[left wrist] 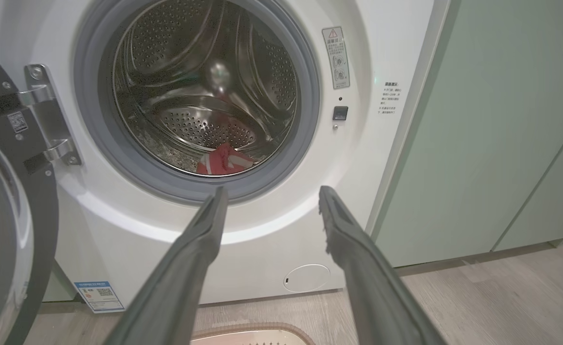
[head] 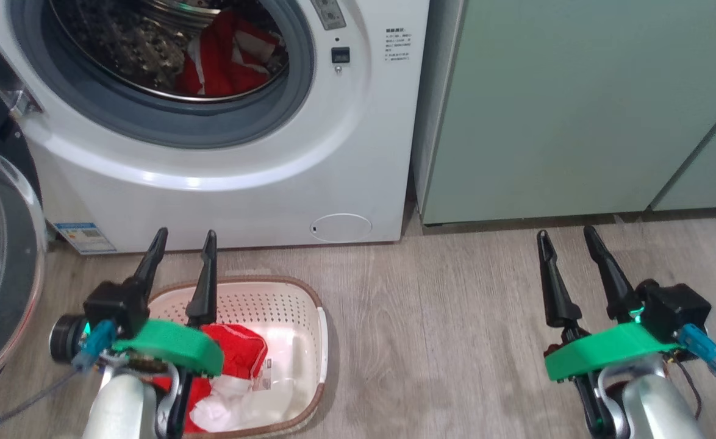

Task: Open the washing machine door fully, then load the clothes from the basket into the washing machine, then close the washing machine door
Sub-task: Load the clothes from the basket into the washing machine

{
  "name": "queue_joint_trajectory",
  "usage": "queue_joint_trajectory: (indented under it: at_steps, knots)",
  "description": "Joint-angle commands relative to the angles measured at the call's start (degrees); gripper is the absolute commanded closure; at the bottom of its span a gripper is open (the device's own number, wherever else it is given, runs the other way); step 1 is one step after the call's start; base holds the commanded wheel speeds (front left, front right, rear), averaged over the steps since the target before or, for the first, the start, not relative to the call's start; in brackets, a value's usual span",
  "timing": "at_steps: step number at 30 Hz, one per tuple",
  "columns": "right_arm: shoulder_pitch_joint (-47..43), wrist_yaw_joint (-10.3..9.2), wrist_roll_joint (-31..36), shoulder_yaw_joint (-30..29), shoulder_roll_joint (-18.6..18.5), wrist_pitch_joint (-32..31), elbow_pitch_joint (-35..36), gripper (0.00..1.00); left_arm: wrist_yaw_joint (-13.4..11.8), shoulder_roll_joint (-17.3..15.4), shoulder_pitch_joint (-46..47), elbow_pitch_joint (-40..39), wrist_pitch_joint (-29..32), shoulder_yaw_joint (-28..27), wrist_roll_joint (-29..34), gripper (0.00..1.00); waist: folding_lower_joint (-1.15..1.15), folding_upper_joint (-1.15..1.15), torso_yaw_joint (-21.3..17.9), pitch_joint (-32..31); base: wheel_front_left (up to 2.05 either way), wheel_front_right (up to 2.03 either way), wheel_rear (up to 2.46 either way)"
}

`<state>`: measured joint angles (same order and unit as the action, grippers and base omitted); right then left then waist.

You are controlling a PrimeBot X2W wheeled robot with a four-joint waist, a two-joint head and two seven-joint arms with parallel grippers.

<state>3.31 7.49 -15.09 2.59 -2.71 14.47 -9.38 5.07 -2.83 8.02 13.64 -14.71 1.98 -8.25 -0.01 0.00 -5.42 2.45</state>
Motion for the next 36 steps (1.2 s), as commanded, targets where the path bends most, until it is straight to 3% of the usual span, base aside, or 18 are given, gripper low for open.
queue_joint_trajectory:
  at_steps: [1,8,15,36]
  knots:
    - [0.96,0.0,0.38,1.4,-0.17,0.52,1.7,0.0,-0.38,-0.26,1.3,-2.63,-0.29,-1.71,-0.02,0.0,0.01,0.0,0.13,-0.36,0.0,0.0,0.0]
    - [0.3,0.0,0.39,0.83,-0.17,0.52,1.94,0.0,-3.57,-0.07,-3.16,-7.1,-0.29,0.2,-2.02,0.0,0.01,0.0,0.28,-1.21,0.0,0.0,0.0]
    - [0.06,0.0,-0.02,1.21,-0.17,0.52,1.97,0.0,-4.97,-0.06,-4.65,-8.26,-0.29,1.84,-2.51,0.0,0.01,0.0,0.3,-1.3,0.0,0.0,0.0]
    - [0.1,0.0,0.09,1.3,-0.17,0.52,1.82,0.0,-5.29,-0.05,-4.84,-7.18,-0.29,1.5,-2.81,0.0,0.01,0.0,0.07,-1.34,0.0,0.0,0.0]
